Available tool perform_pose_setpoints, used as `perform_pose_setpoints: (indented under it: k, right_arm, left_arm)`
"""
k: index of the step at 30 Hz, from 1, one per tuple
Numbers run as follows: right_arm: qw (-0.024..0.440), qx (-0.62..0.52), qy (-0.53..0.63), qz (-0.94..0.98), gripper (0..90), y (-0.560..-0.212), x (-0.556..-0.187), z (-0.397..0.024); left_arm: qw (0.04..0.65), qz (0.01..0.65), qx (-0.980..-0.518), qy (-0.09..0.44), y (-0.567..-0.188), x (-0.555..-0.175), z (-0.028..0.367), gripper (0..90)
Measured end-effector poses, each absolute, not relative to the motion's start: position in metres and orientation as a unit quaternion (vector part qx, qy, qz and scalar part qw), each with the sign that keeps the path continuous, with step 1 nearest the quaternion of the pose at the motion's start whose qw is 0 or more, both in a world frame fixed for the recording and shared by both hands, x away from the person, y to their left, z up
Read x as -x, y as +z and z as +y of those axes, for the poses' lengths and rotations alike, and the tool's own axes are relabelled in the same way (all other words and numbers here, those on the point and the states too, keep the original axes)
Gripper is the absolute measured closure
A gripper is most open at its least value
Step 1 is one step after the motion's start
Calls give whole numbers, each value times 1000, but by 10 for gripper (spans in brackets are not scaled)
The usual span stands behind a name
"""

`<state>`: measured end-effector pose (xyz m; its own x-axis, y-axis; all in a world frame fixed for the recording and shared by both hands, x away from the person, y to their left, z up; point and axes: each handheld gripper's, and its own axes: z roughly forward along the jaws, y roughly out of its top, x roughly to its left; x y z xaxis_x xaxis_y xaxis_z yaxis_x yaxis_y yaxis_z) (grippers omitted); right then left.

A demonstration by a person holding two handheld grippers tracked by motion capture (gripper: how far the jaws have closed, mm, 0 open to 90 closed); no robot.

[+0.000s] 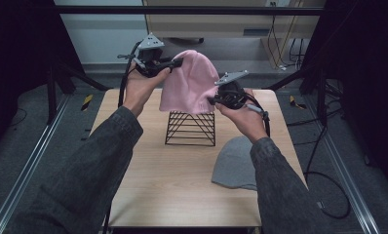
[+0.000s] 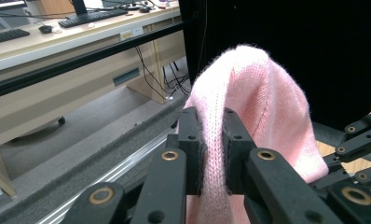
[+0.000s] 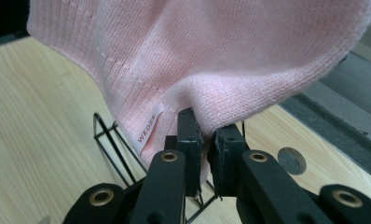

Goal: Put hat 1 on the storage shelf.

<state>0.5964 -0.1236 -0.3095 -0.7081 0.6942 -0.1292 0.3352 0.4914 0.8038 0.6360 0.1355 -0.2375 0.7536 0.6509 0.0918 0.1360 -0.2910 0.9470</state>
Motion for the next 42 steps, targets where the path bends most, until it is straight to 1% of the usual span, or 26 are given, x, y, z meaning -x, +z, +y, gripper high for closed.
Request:
perform_pose_setpoints:
  k: [3, 11, 24, 36, 38, 40, 42]
  right_arm:
    - [233, -304, 391, 837, 835, -315, -591, -124]
    - [226, -310, 379, 842, 833, -329, -588, -125]
    - [198, -327, 355, 853, 831, -364, -589, -131]
    - [174, -332, 344, 861, 823, -386, -586, -130]
    - [172, -334, 341, 862, 800, -388, -585, -132]
    - [169, -340, 340, 860, 729, -389, -584, -134]
    - [173, -342, 344, 857, 682, -390, -583, -136]
  left_arm:
    - [535, 258, -768, 239, -244, -635, 135, 802]
    - [524, 252, -778, 236, -260, -632, 131, 801]
    - [517, 247, -788, 224, -283, -626, 131, 800]
    - [502, 247, -801, 213, -310, -613, 129, 806]
    - [500, 245, -803, 211, -313, -612, 130, 807]
    - [496, 246, -806, 209, -316, -610, 130, 809]
    - [493, 245, -808, 208, -319, -610, 130, 809]
